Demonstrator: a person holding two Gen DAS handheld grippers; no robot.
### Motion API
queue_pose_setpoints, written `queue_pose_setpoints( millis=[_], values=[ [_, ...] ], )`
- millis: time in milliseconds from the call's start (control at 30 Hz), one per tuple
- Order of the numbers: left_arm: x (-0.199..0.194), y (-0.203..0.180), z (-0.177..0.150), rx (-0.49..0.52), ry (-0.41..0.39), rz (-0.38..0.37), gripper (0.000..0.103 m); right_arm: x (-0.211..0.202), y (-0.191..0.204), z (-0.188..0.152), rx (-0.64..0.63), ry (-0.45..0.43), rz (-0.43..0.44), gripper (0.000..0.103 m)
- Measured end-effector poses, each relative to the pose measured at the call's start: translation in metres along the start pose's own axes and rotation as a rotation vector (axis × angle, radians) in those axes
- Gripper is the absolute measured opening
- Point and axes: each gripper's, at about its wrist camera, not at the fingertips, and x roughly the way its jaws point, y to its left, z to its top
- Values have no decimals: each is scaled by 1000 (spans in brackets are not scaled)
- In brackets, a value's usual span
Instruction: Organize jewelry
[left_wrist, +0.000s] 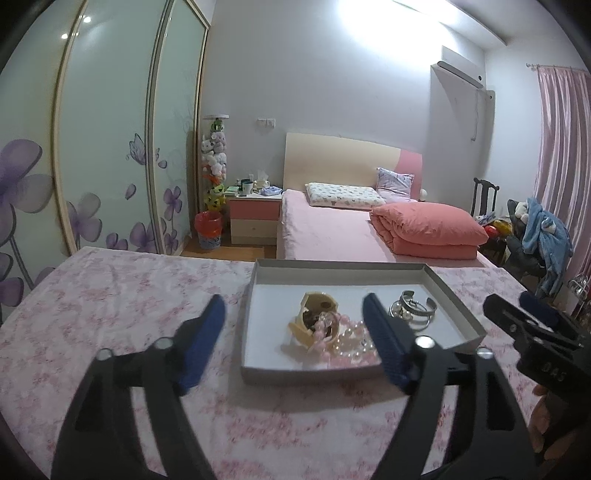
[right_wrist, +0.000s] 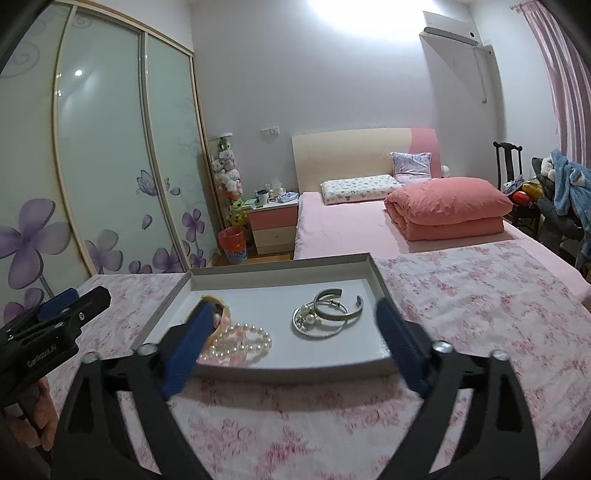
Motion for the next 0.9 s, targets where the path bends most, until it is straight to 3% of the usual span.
queue_pose_setpoints(
  millis=[167,500,900],
  values=[
    [-26,4,-11,25,-35,31,99,-20,-3,-7,-14,-28,-21,101],
    [-66,11,-28,13,-65,42,99,-46,2,-22,-53,-12,-35,101],
    [-109,-2,-50,69,-136,91,99,-87,10,-38,-62,-29,-19,101]
  ],
)
